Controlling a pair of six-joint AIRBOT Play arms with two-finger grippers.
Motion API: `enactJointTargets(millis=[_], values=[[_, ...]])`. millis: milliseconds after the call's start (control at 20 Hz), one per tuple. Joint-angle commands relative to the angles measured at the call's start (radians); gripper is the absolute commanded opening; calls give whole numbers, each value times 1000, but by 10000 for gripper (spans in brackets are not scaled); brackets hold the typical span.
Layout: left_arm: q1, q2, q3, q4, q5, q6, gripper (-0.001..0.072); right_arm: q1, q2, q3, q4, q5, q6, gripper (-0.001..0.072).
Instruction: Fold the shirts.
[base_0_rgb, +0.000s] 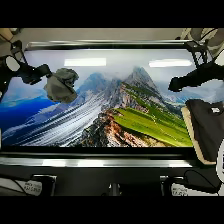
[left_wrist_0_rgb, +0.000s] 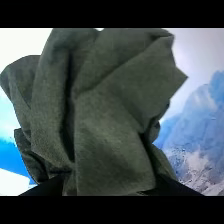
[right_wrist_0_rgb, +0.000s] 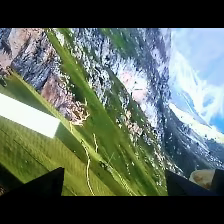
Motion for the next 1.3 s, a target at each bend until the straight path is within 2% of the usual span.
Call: enactJointTargets(millis=[0,100,150,200,250,300,350,500,600,750,1000,1050,1200,1250], values=[[82,-167,58,-184,-42,10,720,1,-3,1,11,32,-29,704],[71,-227,58,-206,-44,10,720,1,-3,1,12,40,-29,658],[62,-249,58,-206,-45,10,720,1,-3,1,11,44,-29,659],[53,-265,58,-208,-45,9,629,1,-3,1,11,48,-29,661],[47,-272,58,-217,-45,10,430,1,-3,1,11,48,-29,664],[43,-270,58,-238,-48,11,163,1,-3,1,11,48,-29,672],[43,-261,63,-305,-51,56,31,1,-3,1,11,45,-29,672],[46,-186,161,-482,-51,253,30,1,3,10,12,24,-76,669],[20,-71,269,-505,-57,374,30,1,37,43,11,27,-101,669],[-64,198,341,-502,-44,492,30,1,145,120,10,-22,-101,670],[-253,550,290,-481,16,469,30,1,382,221,5,-31,-97,671],[-296,586,271,-454,9,456,30,1,432,221,3,-27,-97,670],[-415,613,201,-349,-55,345,30,1,534,221,-8,32,-77,670],[-455,608,151,-341,-67,346,30,1,551,221,-20,71,-74,670]])
